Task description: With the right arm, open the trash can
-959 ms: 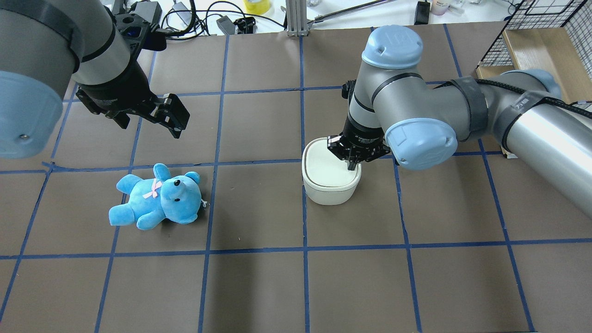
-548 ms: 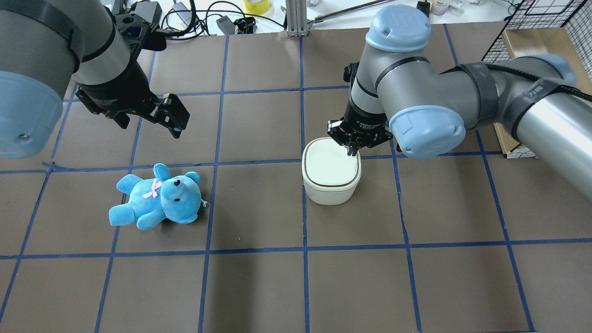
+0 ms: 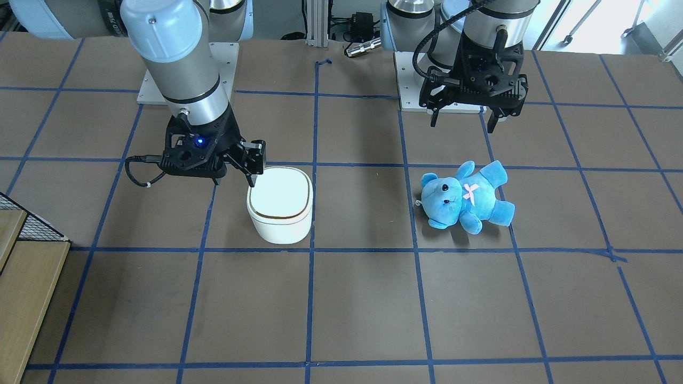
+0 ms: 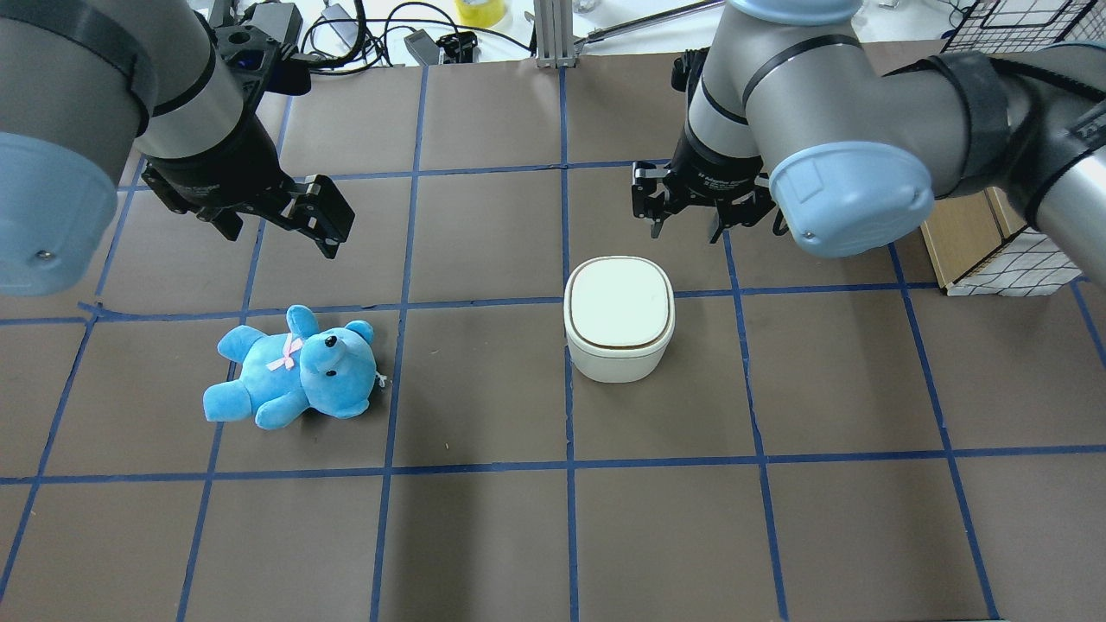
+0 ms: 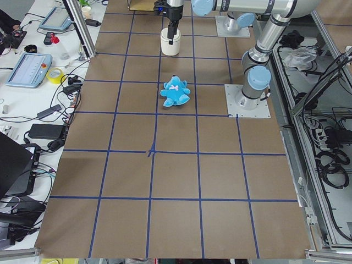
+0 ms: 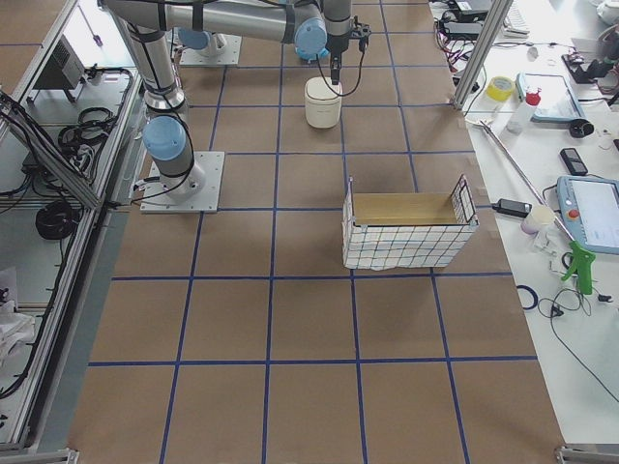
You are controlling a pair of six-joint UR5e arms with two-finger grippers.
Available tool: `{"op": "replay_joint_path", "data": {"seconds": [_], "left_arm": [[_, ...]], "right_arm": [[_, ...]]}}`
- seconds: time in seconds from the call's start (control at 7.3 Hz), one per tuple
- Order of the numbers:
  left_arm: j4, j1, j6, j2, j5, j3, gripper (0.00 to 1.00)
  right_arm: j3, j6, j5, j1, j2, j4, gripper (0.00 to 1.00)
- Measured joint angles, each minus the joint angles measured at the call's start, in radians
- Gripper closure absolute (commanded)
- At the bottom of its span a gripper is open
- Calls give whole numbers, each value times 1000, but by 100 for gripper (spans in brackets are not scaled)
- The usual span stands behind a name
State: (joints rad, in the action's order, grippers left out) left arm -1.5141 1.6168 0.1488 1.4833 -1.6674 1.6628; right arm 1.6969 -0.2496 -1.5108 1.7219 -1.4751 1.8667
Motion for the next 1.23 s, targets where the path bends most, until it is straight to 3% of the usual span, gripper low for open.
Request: {"op": "replay_joint_path", "data": {"seconds": [0.68, 1.23], "left_arm": [[0, 0, 0, 0, -1, 0, 0], [0, 0, 0, 0, 0, 0, 0]], "right_arm": [[-53, 124, -25, -89, -80, -218, 0], [-60, 136, -80, -94, -110, -307, 0]]}}
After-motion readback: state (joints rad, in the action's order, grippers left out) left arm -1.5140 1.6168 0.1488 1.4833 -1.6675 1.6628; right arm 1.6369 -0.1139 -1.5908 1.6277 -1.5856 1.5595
